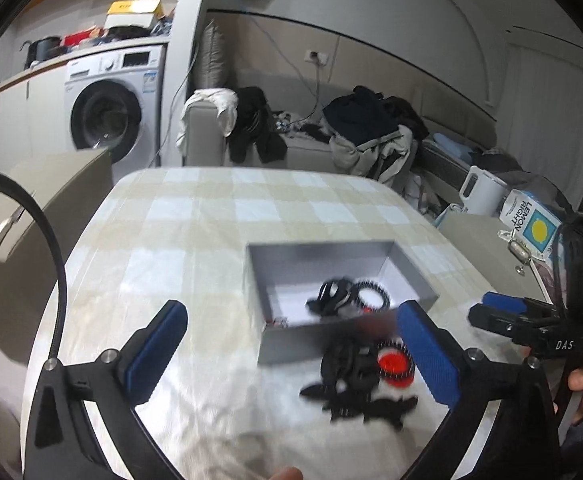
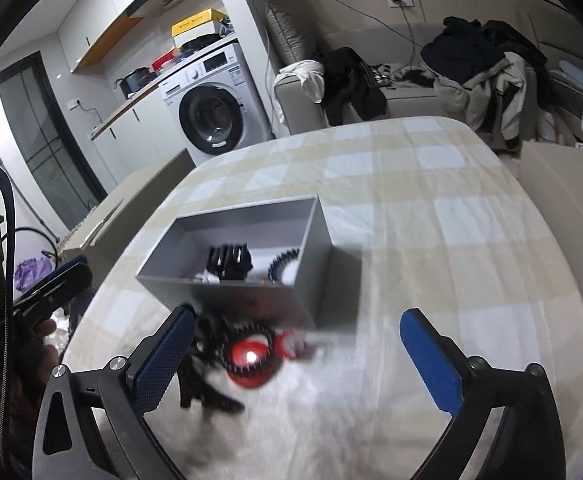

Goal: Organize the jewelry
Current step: 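Withdraw both grippers from the grey box, then reach the left gripper to the black claw clips and close on one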

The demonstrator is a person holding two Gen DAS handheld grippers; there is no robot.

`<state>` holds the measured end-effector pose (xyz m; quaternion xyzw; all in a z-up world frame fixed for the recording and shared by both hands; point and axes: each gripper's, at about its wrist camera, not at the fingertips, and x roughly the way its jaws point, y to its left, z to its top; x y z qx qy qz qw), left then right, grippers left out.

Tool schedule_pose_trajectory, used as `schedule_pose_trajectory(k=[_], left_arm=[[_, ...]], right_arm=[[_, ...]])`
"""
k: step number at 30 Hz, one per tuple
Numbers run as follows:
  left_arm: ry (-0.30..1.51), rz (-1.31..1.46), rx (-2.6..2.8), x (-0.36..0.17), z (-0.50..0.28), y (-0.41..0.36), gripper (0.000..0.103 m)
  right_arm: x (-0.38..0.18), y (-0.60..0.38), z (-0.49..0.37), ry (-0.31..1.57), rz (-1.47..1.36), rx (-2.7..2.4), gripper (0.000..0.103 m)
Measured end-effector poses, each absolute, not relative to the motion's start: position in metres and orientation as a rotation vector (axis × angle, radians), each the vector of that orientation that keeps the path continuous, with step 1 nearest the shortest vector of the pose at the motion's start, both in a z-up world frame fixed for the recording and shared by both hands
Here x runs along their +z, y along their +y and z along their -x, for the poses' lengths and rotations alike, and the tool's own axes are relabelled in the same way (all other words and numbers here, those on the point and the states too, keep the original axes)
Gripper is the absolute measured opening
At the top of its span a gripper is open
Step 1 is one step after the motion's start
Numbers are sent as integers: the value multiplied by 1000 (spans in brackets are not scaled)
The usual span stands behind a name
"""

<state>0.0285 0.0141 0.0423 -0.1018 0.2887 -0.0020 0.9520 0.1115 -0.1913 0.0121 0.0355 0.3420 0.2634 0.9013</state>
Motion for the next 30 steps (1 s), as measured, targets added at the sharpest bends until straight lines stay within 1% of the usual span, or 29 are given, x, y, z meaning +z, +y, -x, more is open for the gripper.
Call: schedule_pose_trajectory(k=[5, 11, 17, 30], left_arm=[[626, 228, -5, 30, -20, 11, 102], [673, 232, -29, 18, -17, 3, 102], [754, 153, -102, 3, -17, -16, 102], [801, 109, -136, -9, -16, -31, 102]], right_arm=[[2, -199, -102, 751, -140, 586, 103], [-5, -202, -89, 763, -138, 590, 103], [-16, -207, -79, 764, -132, 587, 103], [-25, -210, -73, 777, -141, 577, 103]])
